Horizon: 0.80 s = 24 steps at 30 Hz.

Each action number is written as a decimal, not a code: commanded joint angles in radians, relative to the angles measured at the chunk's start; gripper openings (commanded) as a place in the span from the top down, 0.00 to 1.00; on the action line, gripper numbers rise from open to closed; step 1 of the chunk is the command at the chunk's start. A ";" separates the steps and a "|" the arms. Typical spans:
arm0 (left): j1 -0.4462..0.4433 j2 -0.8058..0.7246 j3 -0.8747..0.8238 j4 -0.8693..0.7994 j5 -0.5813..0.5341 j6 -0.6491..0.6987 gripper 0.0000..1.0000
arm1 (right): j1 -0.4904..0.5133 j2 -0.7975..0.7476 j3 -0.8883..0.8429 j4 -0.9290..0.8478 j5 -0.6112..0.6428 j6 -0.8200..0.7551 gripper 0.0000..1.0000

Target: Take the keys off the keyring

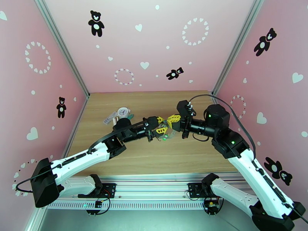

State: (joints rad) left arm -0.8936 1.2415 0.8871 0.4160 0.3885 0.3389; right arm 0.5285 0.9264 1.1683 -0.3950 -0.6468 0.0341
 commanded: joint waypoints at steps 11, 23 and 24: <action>-0.005 0.011 0.026 -0.032 -0.010 0.028 0.69 | -0.004 -0.008 0.009 0.029 -0.008 0.004 1.00; -0.005 0.014 0.037 0.019 -0.051 0.012 0.78 | -0.003 -0.016 0.005 0.014 -0.002 -0.011 1.00; -0.004 0.012 0.036 0.018 -0.052 0.013 0.79 | -0.004 -0.018 0.004 0.009 -0.001 -0.015 1.00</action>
State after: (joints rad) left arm -0.8936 1.2438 0.8913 0.4091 0.3573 0.3550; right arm 0.5285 0.9264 1.1683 -0.3962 -0.6468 0.0330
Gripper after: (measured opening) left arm 0.215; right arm 0.035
